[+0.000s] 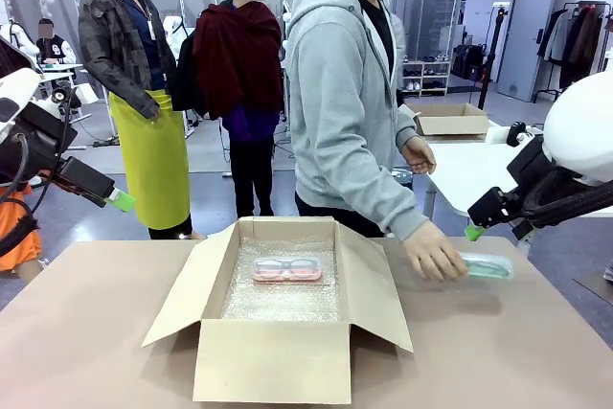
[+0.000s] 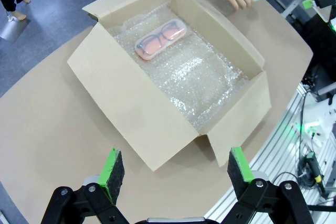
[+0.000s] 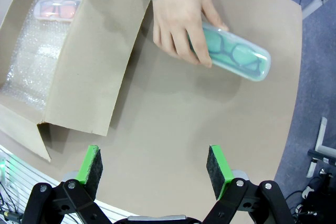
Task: Pack the glasses set securely to prepare it for shipping.
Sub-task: Put the Glasses case from the right side of the table into the Package Box.
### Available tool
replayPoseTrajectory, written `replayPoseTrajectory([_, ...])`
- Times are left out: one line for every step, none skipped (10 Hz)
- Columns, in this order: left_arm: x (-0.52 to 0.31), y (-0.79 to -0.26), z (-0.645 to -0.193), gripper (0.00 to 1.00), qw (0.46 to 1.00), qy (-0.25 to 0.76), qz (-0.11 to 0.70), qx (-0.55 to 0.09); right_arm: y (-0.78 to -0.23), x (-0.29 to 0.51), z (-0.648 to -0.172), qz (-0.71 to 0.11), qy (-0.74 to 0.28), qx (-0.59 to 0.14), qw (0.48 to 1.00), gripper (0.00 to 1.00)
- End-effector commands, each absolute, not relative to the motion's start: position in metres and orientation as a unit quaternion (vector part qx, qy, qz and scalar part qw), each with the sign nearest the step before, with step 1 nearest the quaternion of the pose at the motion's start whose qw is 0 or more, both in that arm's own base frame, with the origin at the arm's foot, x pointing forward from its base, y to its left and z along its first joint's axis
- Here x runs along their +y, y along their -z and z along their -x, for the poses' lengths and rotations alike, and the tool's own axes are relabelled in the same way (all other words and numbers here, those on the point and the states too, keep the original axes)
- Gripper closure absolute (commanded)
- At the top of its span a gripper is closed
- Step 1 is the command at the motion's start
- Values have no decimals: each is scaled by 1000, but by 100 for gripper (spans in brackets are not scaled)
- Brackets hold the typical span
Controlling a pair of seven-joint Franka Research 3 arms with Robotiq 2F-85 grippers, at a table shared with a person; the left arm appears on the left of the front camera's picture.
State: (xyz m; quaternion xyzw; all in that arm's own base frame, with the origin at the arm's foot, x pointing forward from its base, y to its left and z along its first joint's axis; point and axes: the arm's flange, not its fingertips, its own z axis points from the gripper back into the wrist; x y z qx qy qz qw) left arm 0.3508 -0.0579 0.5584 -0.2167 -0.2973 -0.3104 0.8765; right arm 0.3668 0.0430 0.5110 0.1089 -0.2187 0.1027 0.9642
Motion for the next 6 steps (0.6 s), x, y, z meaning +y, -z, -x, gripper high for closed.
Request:
replayPoseTrajectory([-57, -559, -351, 0, 872, 312, 227, -303, -510, 42, -369, -108, -107, -225, 962, 0])
replayPoseTrajectory([-57, -559, -351, 0, 872, 312, 227, -303, -510, 42, -369, -108, -107, -225, 962, 0])
replayPoseTrajectory([-57, -559, -351, 0, 872, 312, 227, -303, -510, 42, -369, -108, -107, -225, 962, 0])
replayPoseTrajectory([-57, -559, -351, 0, 872, 312, 227, -303, -510, 42, -369, -108, -107, -225, 962, 0])
replayPoseTrajectory([-57, -559, -351, 0, 872, 312, 227, -303, -510, 42, -369, -108, -107, -225, 962, 0])
replayPoseTrajectory([-57, -559, -351, 0, 872, 312, 227, -303, -510, 42, -369, -108, -107, -225, 962, 0])
